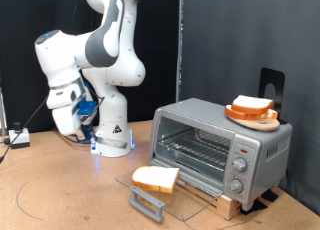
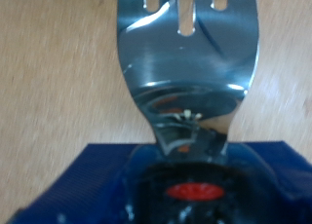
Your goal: Make a piece of toast with the oven
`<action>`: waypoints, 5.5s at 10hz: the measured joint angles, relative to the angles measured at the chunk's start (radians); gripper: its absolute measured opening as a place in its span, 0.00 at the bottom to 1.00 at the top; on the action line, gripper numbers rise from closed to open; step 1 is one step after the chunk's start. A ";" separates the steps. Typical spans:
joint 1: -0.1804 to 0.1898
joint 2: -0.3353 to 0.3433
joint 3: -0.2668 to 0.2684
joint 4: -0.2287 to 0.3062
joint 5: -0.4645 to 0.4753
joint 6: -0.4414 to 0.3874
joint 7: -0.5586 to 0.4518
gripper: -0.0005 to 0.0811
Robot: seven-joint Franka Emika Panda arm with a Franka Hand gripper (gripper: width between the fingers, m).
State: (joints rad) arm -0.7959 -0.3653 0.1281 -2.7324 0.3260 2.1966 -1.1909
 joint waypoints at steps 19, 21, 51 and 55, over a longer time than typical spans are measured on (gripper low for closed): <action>0.004 0.236 0.082 -0.107 0.027 0.366 -0.117 0.51; 0.025 0.263 0.118 -0.107 0.059 0.404 -0.074 0.51; 0.145 0.313 0.439 -0.012 0.902 0.585 -0.281 0.51; 0.055 0.191 0.362 -0.006 0.666 0.381 -0.095 0.51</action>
State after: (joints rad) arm -0.7413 -0.1740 0.4897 -2.7384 0.9919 2.5780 -1.2855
